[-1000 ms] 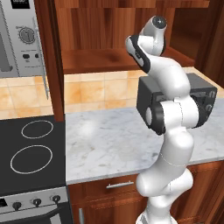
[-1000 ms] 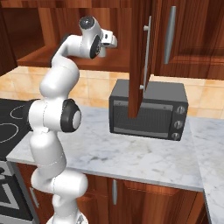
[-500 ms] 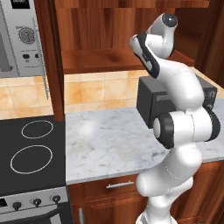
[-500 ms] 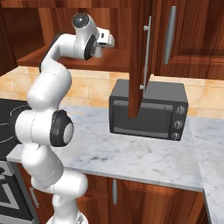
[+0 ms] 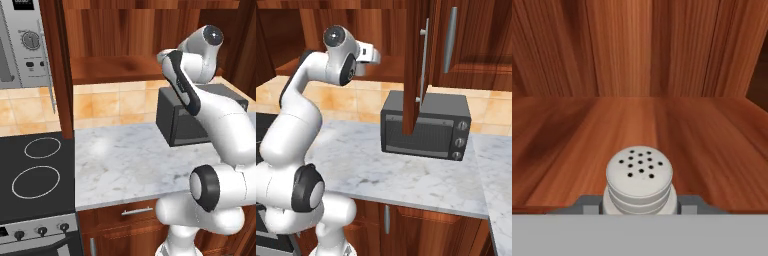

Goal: Retrieve the shaker from the cabinet and place it next the steak on a plate on the dining table.

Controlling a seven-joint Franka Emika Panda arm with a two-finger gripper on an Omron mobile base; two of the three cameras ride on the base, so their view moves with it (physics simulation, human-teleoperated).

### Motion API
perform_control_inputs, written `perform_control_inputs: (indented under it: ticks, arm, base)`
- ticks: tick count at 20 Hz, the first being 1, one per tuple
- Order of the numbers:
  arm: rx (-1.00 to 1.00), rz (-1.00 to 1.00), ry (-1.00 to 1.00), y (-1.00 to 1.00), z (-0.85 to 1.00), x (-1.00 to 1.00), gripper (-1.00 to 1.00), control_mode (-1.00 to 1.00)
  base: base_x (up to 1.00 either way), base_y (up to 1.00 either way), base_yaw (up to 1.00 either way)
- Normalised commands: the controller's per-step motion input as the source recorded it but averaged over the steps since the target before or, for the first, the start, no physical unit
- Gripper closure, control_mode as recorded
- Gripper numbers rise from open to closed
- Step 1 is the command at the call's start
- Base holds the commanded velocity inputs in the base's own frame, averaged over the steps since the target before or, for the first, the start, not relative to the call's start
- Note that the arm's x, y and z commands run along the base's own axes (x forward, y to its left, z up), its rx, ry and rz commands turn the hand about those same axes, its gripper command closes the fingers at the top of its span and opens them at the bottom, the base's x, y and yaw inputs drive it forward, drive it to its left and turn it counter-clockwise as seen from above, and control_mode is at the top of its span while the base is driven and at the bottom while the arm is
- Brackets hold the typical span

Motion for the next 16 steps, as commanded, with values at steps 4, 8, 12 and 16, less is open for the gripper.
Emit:
perform_control_inputs:
  ticks: [4, 8, 12, 16]
  arm:
    - [0.00, 0.03, -0.04, 0.00, 0.00, -0.82, 1.00, -1.00]
    - [0.00, 0.02, -0.11, -0.03, 0.00, -0.86, 1.00, -1.00]
    - [0.00, 0.03, -0.13, -0.02, 0.00, -0.80, 1.00, -1.00]
    - [0.00, 0.06, -0.09, 0.00, 0.00, -0.57, 1.00, -1.00]
  base:
    - [0.00, 0.00, 0.00]
    - [0.00, 0.00, 0.00]
    - [0.00, 0.00, 0.00]
    - [0.00, 0.00, 0.00]
